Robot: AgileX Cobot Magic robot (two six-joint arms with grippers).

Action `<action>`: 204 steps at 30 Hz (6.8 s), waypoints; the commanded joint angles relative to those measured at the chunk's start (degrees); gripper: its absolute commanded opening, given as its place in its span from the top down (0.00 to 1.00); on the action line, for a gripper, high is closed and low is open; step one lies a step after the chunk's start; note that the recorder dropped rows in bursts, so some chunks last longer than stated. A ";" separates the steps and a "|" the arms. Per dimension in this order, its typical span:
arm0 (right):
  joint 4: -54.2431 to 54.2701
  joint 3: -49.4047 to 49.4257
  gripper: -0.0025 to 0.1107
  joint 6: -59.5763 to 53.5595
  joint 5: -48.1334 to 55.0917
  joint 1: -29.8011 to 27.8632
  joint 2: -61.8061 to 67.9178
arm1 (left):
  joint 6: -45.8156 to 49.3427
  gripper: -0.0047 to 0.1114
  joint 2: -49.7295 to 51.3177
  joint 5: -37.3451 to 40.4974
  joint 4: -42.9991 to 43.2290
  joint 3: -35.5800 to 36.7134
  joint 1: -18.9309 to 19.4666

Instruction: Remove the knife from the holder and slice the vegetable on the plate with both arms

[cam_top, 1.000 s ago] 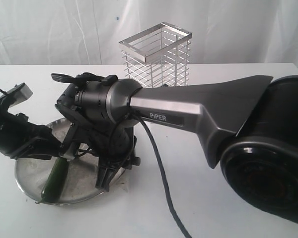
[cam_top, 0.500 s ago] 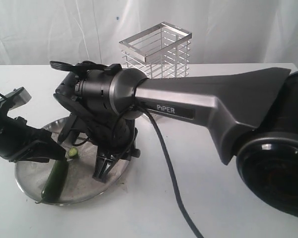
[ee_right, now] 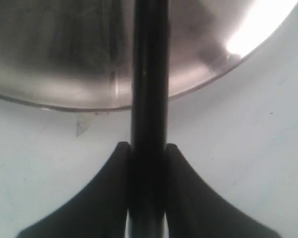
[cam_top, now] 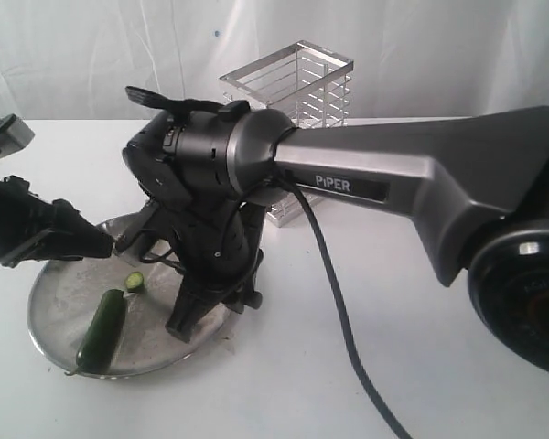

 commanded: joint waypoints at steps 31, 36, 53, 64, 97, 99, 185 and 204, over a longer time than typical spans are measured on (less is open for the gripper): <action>0.11 19.35 0.98 1.44 0.22 1.00 -13.54 | -0.38 0.50 -3.28 2.79 -1.99 0.39 -0.18; 0.46 22.20 0.98 1.44 0.22 2.82 -14.77 | -0.38 0.50 -3.34 2.64 -2.23 0.39 -0.18; -1.77 22.60 0.98 1.44 0.22 5.28 -11.28 | -0.38 0.50 -3.34 3.09 -3.43 0.39 -0.18; -5.17 20.57 0.98 1.44 -2.88 5.28 -9.11 | -0.38 0.50 -3.34 3.09 -4.87 0.39 -0.18; -18.00 10.83 0.98 -2.06 0.22 6.28 -1.38 | -0.17 0.50 -3.34 3.95 -5.94 0.39 -0.18; -19.09 10.03 0.98 -2.06 0.22 6.28 -1.07 | -0.17 0.50 -3.34 3.95 -5.94 0.39 -0.18; -3.17 40.39 0.71 27.38 -43.72 2.89 -37.52 | 2.41 0.50 -14.08 -4.43 -5.80 -1.04 -0.06; 0.15 56.94 0.98 33.86 -57.81 2.89 -67.22 | 2.41 0.50 -14.08 -6.77 -5.80 -1.04 -0.06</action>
